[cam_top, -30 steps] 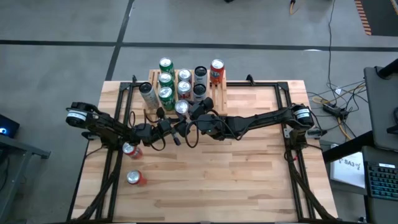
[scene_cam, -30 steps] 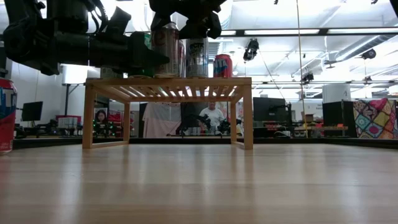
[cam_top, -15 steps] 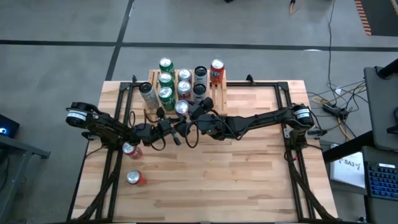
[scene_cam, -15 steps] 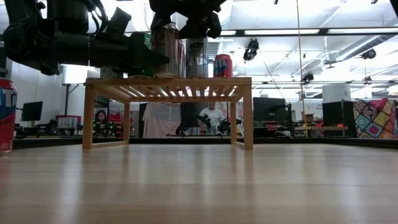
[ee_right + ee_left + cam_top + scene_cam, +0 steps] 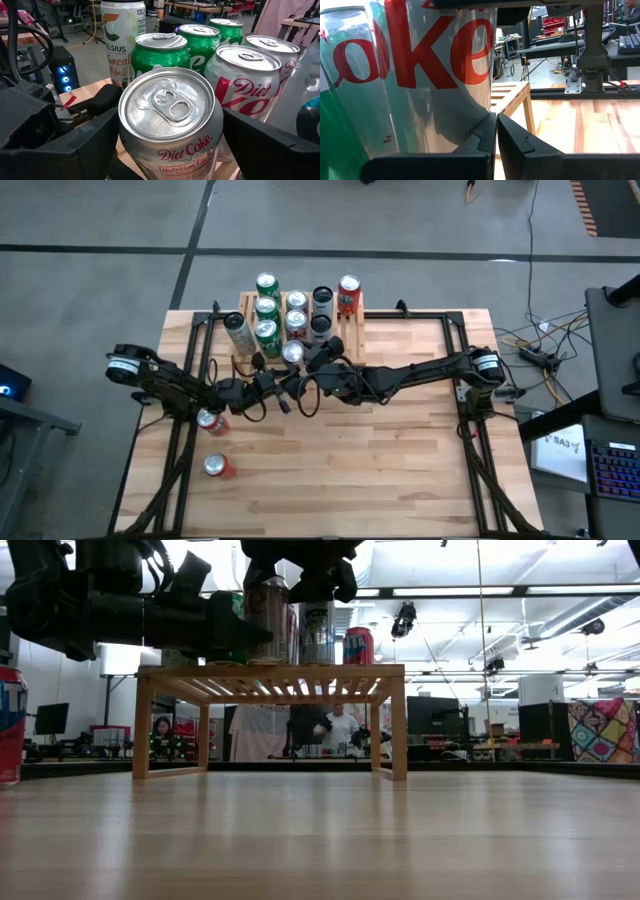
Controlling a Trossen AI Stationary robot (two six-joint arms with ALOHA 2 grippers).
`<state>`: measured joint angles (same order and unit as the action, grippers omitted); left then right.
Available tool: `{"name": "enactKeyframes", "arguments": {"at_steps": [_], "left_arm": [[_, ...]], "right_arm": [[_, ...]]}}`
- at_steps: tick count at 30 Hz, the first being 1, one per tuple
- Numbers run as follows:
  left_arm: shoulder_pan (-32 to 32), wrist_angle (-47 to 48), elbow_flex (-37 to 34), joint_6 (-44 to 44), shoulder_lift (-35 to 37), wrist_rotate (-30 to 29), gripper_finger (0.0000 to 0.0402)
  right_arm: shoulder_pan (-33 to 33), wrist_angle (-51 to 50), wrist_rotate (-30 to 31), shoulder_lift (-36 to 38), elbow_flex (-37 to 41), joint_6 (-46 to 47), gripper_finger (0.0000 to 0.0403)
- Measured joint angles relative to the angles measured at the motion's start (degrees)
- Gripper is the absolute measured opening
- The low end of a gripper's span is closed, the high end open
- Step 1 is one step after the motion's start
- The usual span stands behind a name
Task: Place canned beverage on shelf
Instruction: Put the white soda can on the shelf
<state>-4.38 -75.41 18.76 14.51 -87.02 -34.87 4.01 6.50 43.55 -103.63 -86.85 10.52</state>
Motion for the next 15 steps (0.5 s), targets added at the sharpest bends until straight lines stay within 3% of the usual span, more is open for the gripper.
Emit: {"name": "enactKeyframes", "arguments": {"at_steps": [15], "left_arm": [[0.00, 0.10, 0.00, 0.01, 0.00, -0.05, 0.0000]], "right_arm": [[0.09, -0.55, -0.42, 0.00, 0.00, -2.08, 0.0327]]}}
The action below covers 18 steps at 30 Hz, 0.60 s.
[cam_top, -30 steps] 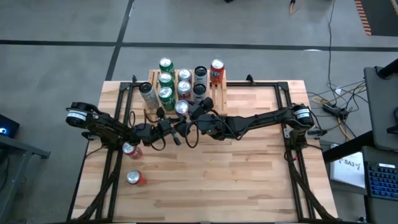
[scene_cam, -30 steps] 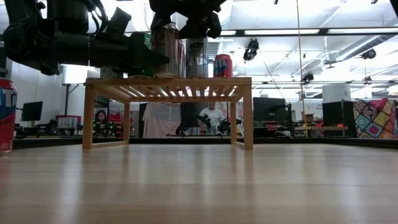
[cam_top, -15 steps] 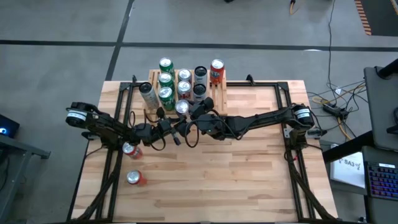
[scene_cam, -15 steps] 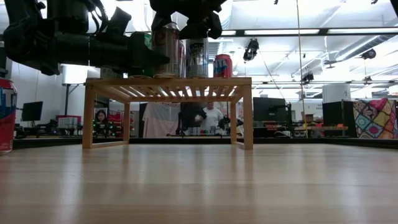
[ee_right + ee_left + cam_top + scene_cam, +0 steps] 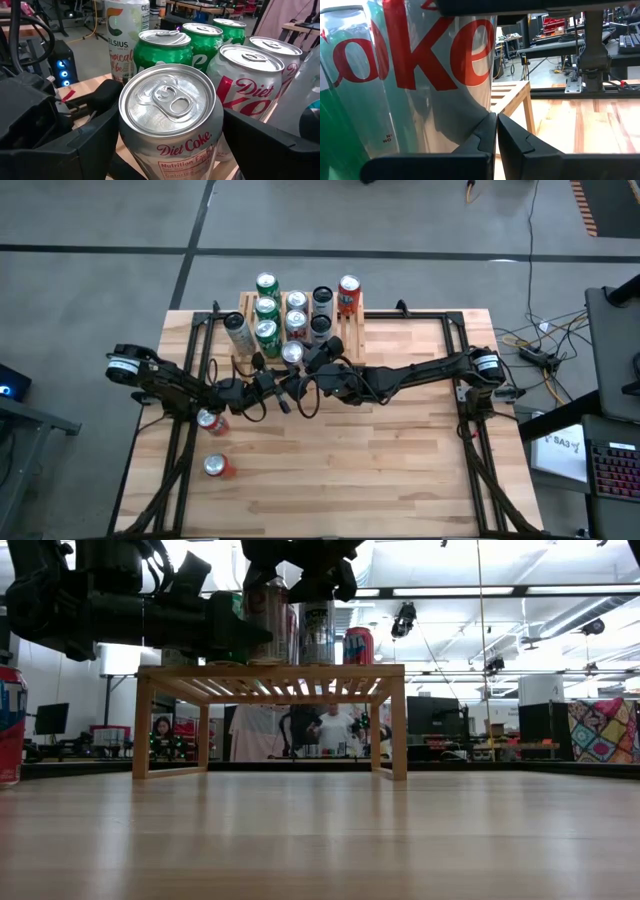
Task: Place canned beverage on shelf
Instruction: Put the white soda can on the shelf
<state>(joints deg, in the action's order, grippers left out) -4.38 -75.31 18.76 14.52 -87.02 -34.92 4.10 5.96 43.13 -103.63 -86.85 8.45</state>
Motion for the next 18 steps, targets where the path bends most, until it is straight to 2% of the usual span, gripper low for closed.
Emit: {"name": "enactKeyframes", "arguments": {"at_steps": [10, 18], "left_arm": [[0.00, -0.03, 0.00, -0.01, 0.00, -0.02, 0.0000], [0.00, 0.03, 0.00, 0.00, 0.00, 0.02, 0.0000]], "right_arm": [[0.02, 0.11, 0.30, 0.00, 0.00, 0.68, 0.0325], [0.15, -1.32, 0.27, 0.00, 0.00, 0.53, 0.0293]]}}
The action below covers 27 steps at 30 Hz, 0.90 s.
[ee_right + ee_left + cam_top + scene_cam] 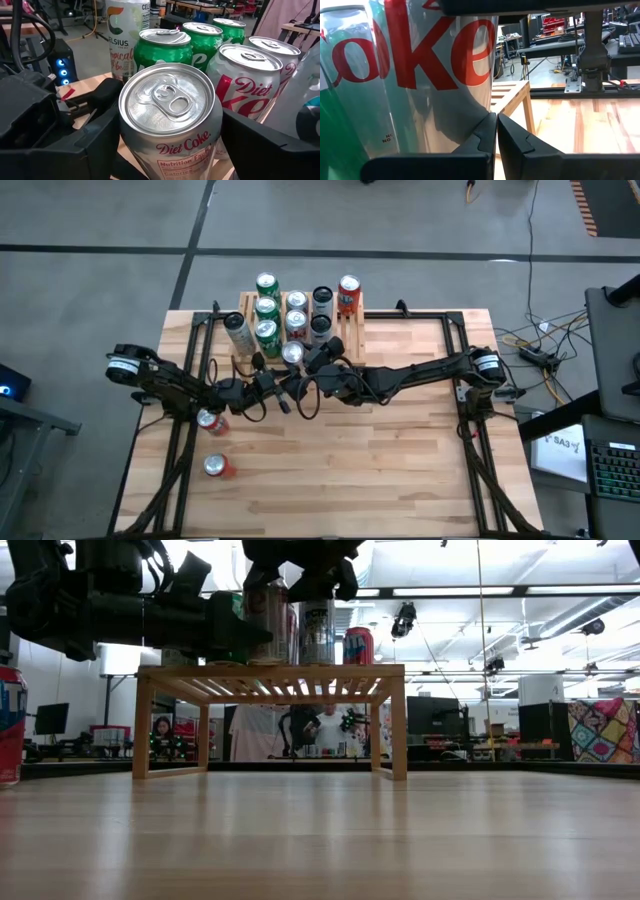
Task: Place canned beverage on shelf
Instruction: Put the white soda can on the shelf
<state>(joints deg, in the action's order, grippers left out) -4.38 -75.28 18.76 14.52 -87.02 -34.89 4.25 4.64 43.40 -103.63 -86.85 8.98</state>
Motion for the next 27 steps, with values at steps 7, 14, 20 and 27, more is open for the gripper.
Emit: {"name": "enactKeyframes", "arguments": {"at_steps": [7, 14, 20, 27], "left_arm": [[0.00, -0.01, 0.00, -0.02, 0.00, -0.08, 0.0000], [0.03, -0.20, 0.00, -0.01, 0.00, -0.20, 0.0000], [0.04, -0.20, 0.00, -0.01, 0.00, -0.24, 0.0000], [0.04, -0.18, 0.00, -0.02, 0.00, -0.24, 0.0000]], "right_arm": [[0.15, -1.47, 0.03, 0.00, 0.02, -0.20, 0.0335], [0.13, -1.52, -0.09, -0.20, 0.13, -0.10, 0.0366], [0.20, -1.37, 0.07, -0.08, 0.13, -1.19, 0.0367], [0.24, -1.26, 0.15, 0.60, 0.13, -1.49, 0.0367]]}}
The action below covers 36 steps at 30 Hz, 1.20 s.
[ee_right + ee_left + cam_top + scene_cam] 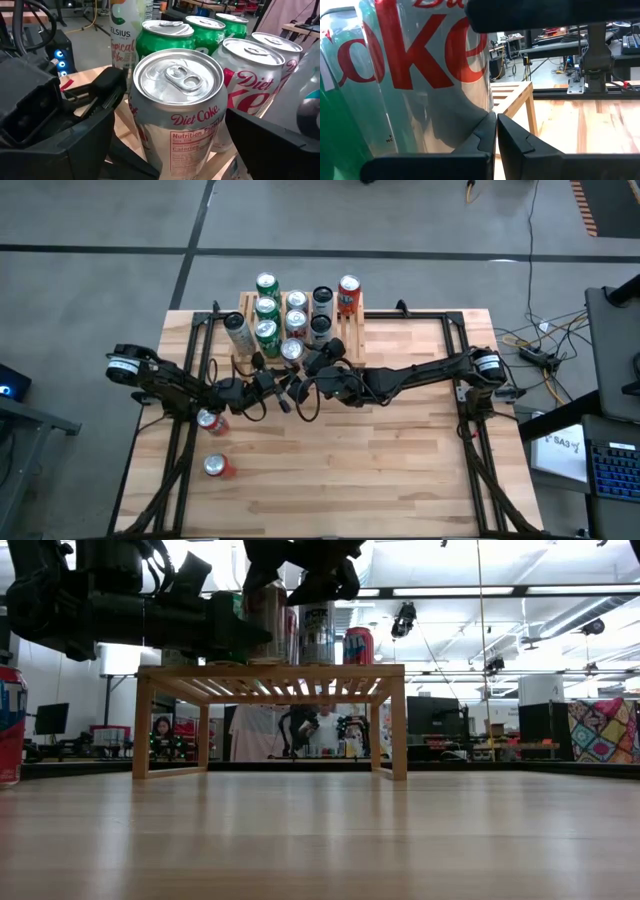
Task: Place canned beverage on shelf
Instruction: Put the white soda can on the shelf
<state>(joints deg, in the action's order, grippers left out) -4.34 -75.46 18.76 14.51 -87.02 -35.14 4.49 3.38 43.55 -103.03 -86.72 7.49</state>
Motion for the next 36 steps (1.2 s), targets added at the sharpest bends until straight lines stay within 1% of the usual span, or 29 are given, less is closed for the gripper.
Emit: {"name": "enactKeyframes", "arguments": {"at_steps": [16, 19, 31, 33, 36], "left_arm": [[0.00, 0.04, 0.00, 1.02, 0.00, 0.07, 0.0000], [0.07, 0.04, 0.00, 1.02, 0.00, 0.11, 0.0000], [0.13, 0.07, 0.00, 1.05, 0.00, 0.11, 0.0000], [0.13, 0.12, 0.00, 1.07, 0.00, 0.11, 0.0000], [0.13, 0.31, 0.00, 1.30, 0.00, 0.09, 0.0000]], "right_arm": [[1.22, -0.13, 0.63, 2.36, -0.02, -0.91, 0.0367], [1.99, -0.11, 1.90, 2.98, -0.02, -1.88, 0.0368], [5.48, -0.16, 2.87, 4.57, -0.02, -7.03, 0.0367], [5.73, -0.51, 0.76, 5.66, -0.04, -7.54, 0.0362], [5.64, -2.12, -6.42, 7.70, -0.04, -5.91, 0.0331]]}}
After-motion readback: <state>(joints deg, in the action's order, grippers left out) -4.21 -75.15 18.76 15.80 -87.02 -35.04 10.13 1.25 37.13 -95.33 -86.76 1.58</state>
